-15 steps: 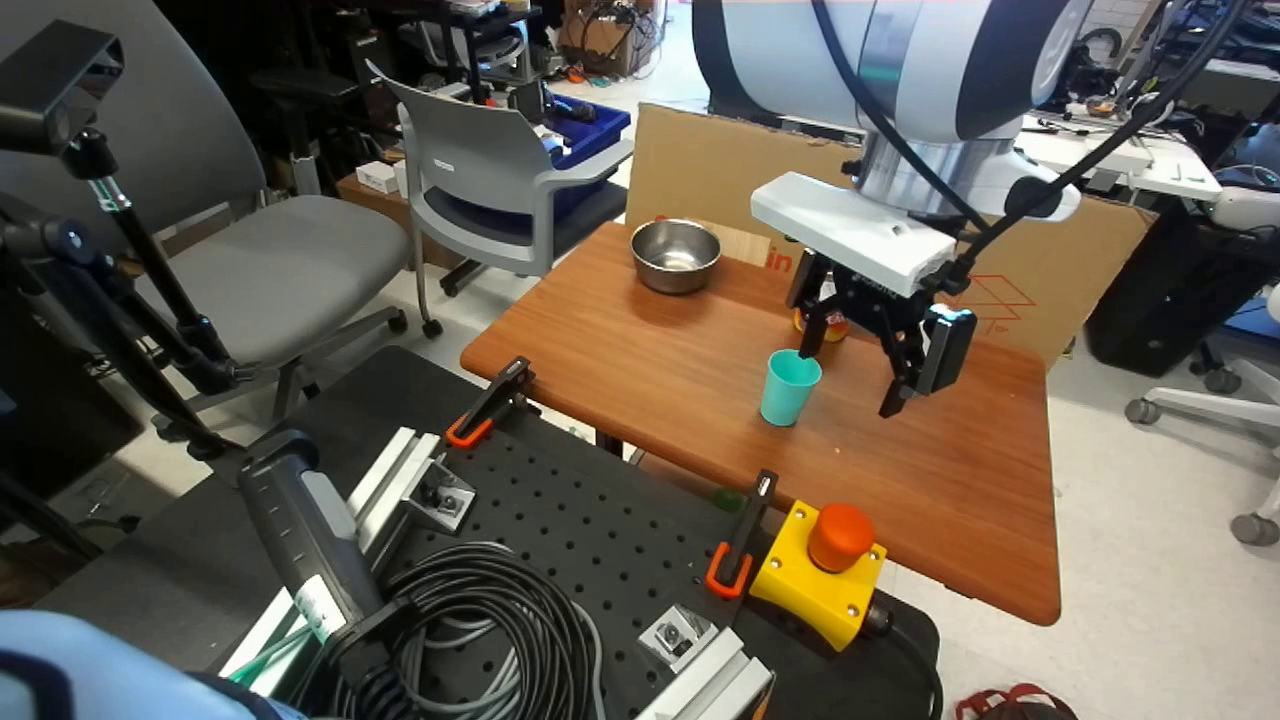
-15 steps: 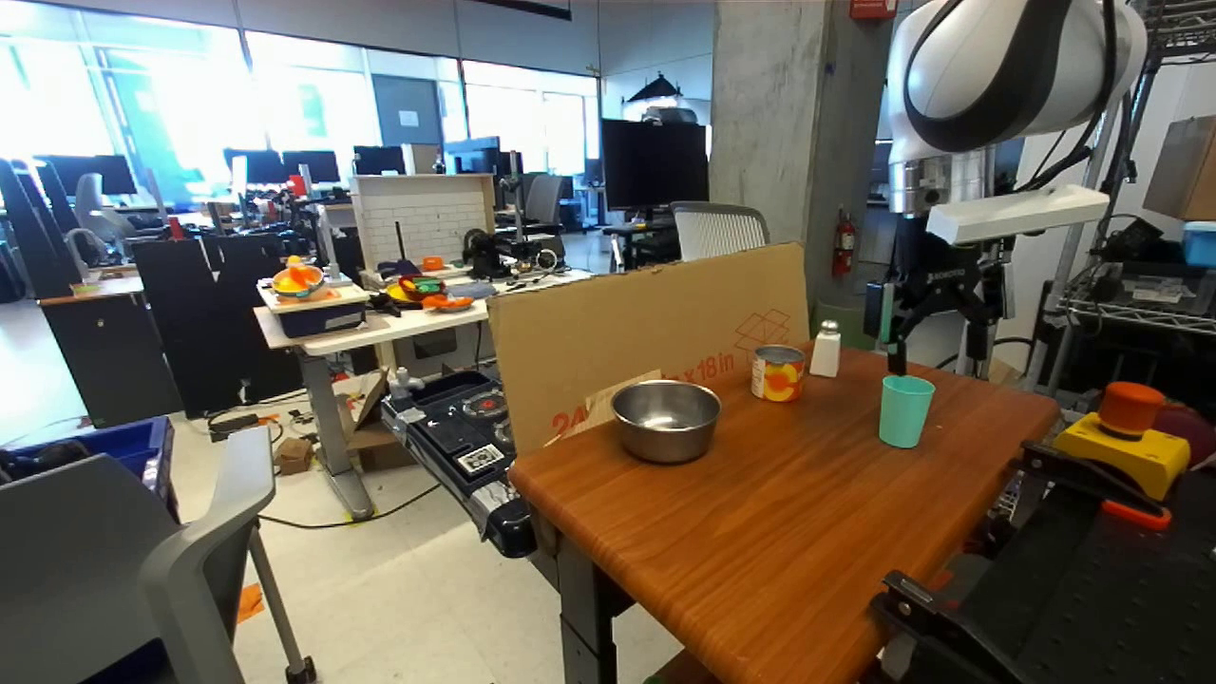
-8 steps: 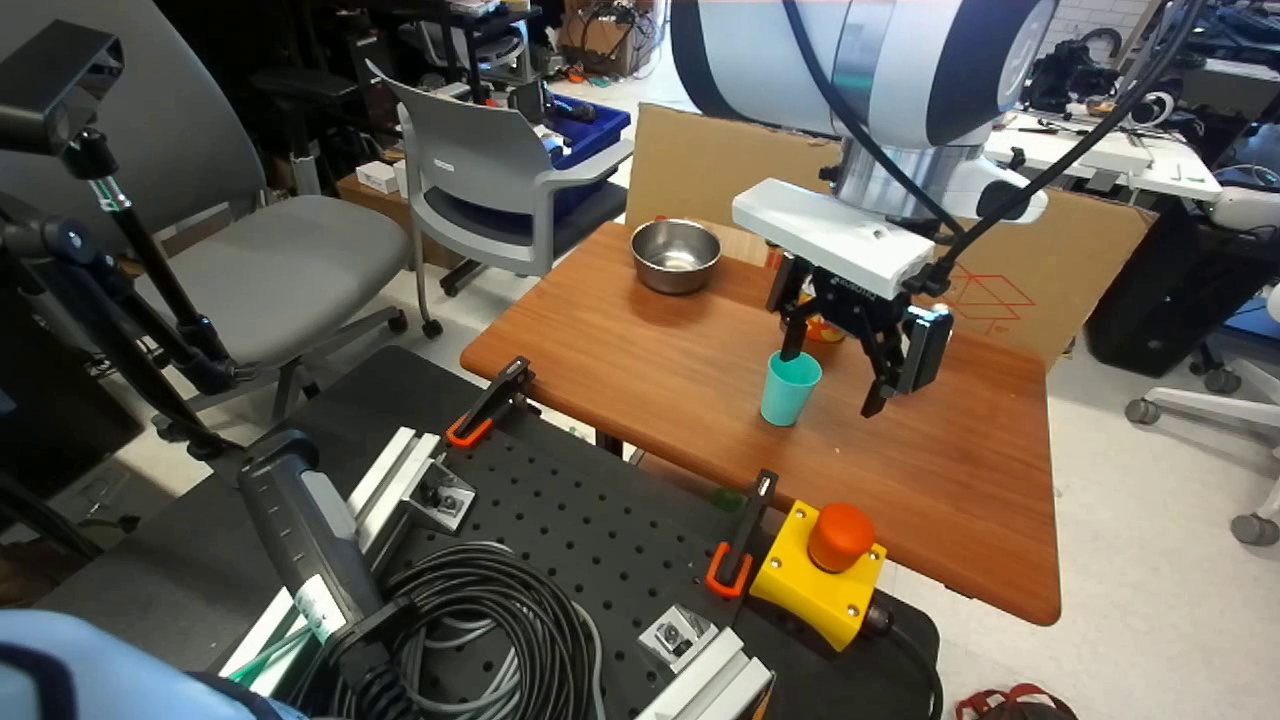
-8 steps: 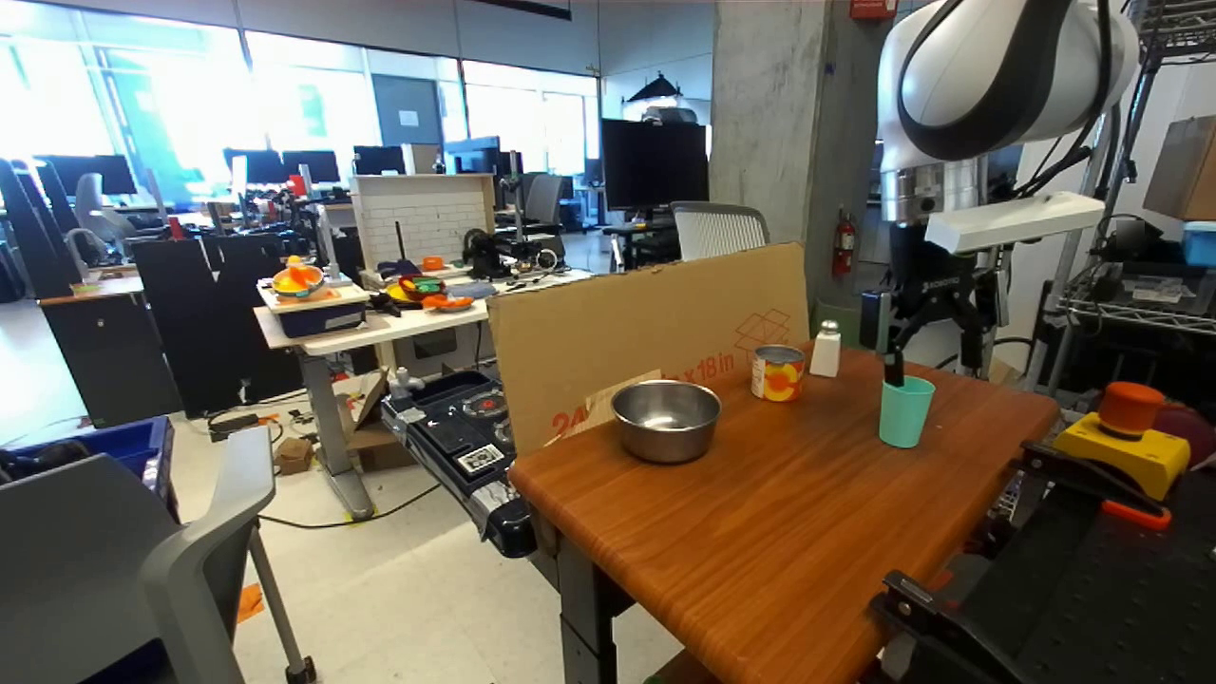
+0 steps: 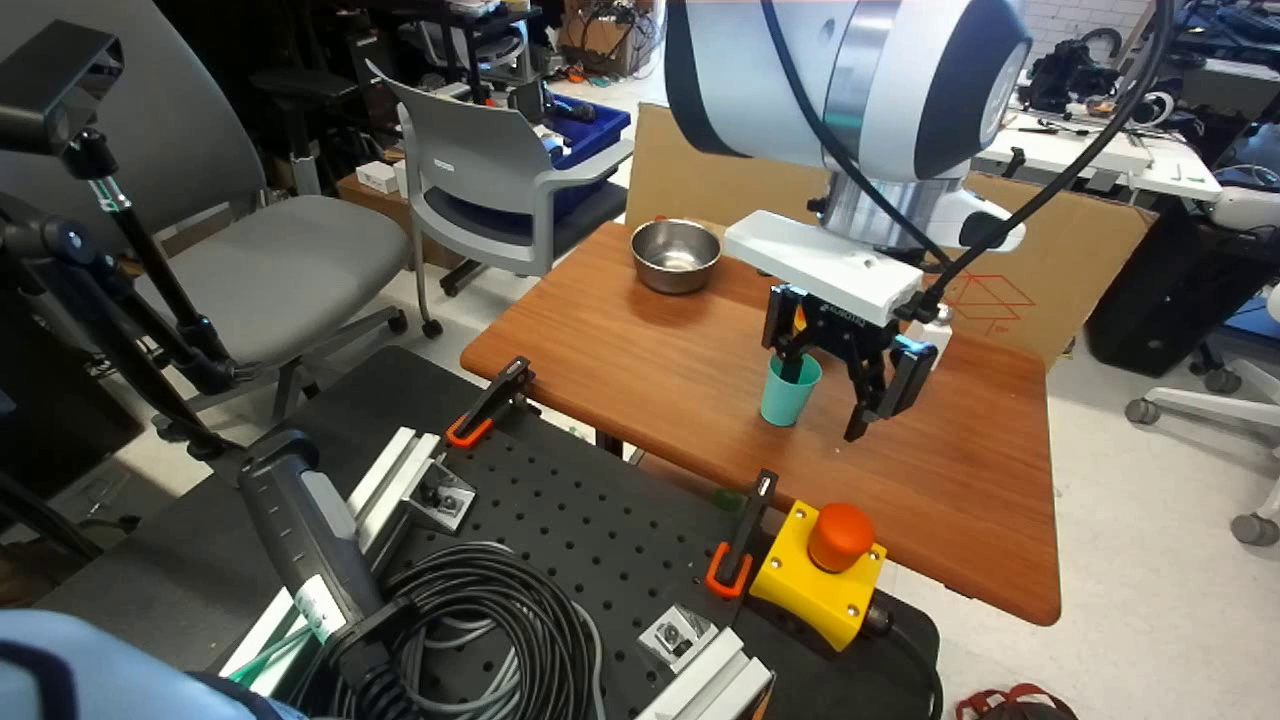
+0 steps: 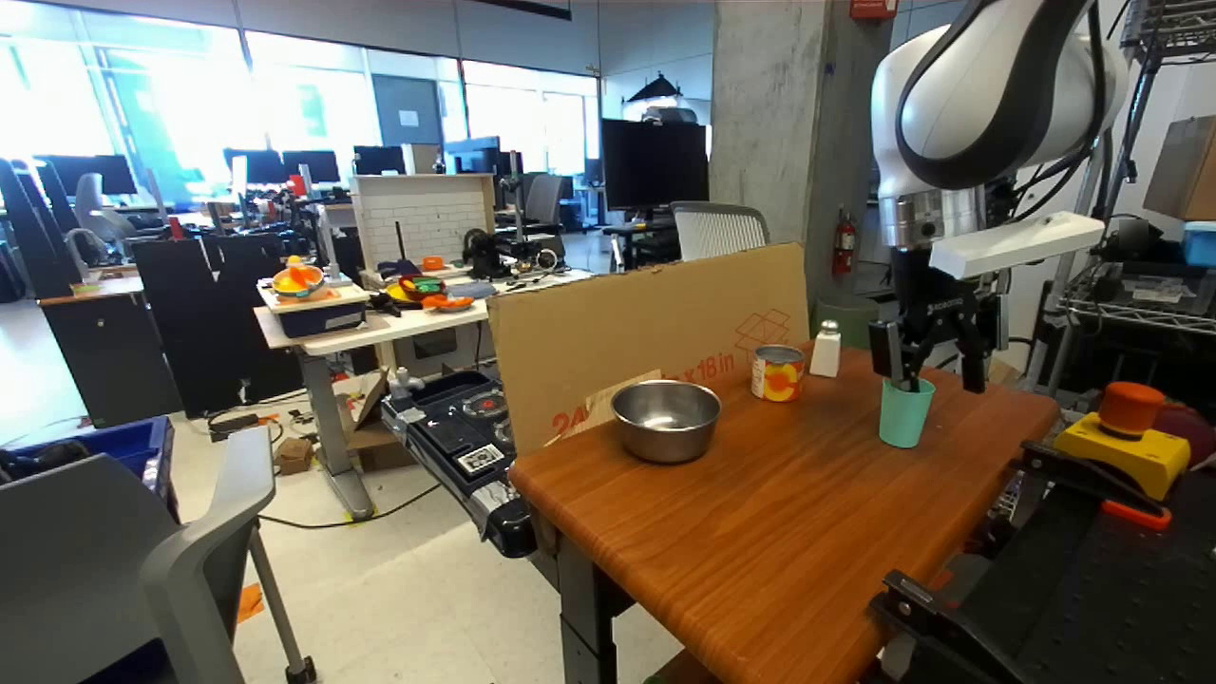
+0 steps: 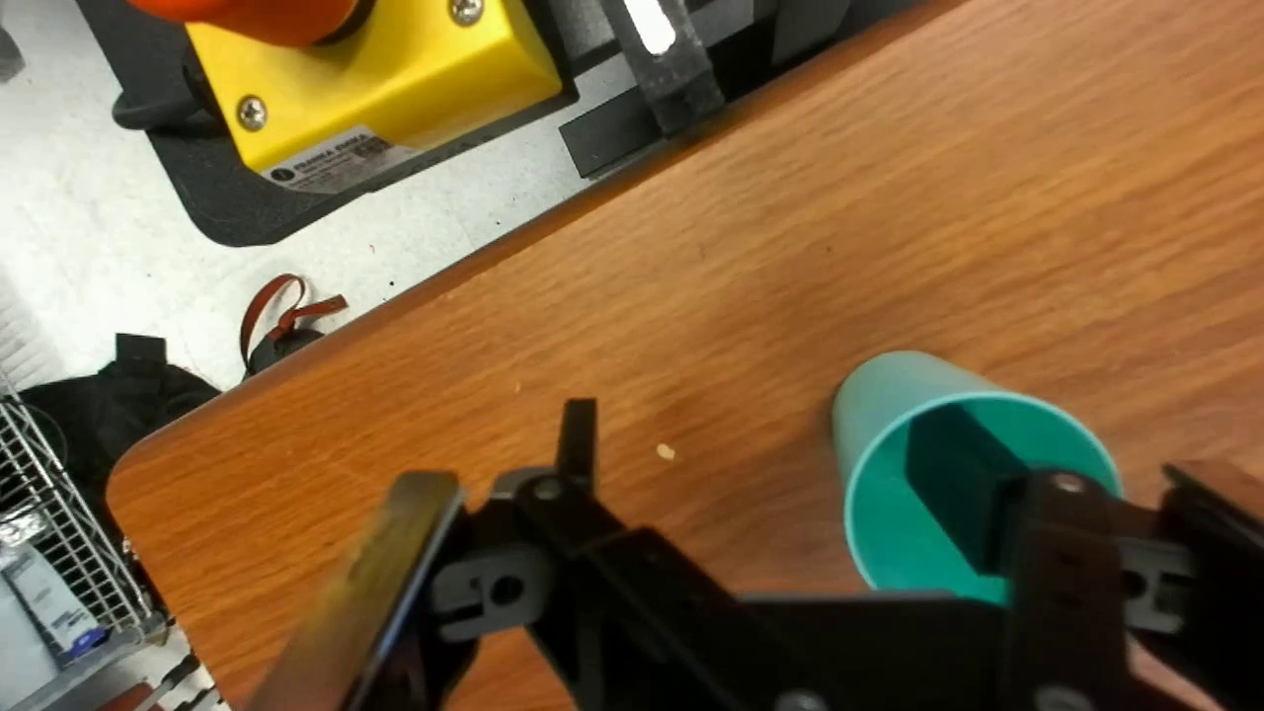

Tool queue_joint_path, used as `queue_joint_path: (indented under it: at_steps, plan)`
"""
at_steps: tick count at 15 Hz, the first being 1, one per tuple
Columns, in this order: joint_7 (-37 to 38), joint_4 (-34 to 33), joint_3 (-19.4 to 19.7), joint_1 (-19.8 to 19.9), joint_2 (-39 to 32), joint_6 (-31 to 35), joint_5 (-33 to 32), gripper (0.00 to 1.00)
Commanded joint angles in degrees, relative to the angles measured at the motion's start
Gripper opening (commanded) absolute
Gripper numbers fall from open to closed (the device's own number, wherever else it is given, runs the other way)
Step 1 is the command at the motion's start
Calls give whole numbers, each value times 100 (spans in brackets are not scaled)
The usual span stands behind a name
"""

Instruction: Put the cup in the silver bowl.

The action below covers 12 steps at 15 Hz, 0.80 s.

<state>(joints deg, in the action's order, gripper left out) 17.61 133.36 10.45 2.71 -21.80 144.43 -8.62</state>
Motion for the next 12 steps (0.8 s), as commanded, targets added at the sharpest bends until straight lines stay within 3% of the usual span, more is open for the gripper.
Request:
queue_joint_path:
  at_steps: [1,7,9,12]
  plan:
    - [139,-204,104,-210,-334,-49,-220,50]
    - [87,-232,-6,-315,-191,-121,-36,5]
    - [7,-202,-92,-288,-3,-108,108,0]
    - [-113,-119,-325,-260,450,-6,436,1]
